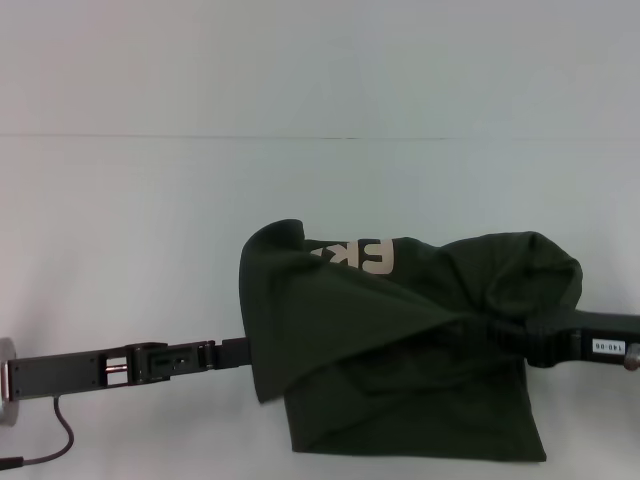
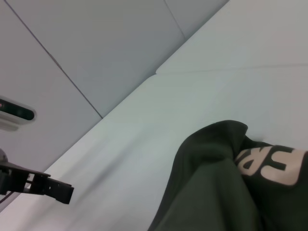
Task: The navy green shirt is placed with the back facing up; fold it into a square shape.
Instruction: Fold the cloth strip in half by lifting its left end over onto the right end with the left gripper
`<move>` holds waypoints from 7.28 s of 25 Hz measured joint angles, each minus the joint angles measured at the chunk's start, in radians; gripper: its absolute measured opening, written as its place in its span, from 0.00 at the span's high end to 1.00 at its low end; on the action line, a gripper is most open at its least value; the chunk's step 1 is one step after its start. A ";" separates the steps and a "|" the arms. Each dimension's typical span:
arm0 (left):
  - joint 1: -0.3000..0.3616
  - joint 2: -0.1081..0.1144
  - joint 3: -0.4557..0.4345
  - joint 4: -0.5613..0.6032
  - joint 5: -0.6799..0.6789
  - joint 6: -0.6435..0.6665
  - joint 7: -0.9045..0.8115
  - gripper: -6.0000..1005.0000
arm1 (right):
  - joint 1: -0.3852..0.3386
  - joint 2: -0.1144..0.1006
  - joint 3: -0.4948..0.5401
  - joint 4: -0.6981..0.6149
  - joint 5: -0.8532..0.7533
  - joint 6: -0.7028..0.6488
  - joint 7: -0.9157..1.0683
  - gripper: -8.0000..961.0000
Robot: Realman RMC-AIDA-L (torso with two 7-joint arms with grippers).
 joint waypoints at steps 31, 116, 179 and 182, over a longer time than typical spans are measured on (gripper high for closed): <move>-0.045 -0.002 0.001 -0.005 0.055 -0.064 -0.012 0.13 | -0.064 -0.075 0.084 0.225 -0.003 -0.041 -0.185 0.97; -0.140 -0.077 0.038 -0.133 0.158 -0.380 -0.543 0.12 | -0.154 -0.091 0.367 0.211 -0.101 -0.150 -0.611 0.01; -0.190 -0.126 0.013 -0.113 0.086 -0.374 -0.447 0.96 | -0.166 -0.099 0.433 0.211 -0.100 -0.245 -0.602 0.02; -0.226 -0.141 0.013 -0.113 0.037 -0.367 -0.424 0.96 | -0.167 -0.099 0.451 0.211 -0.099 -0.251 -0.601 0.02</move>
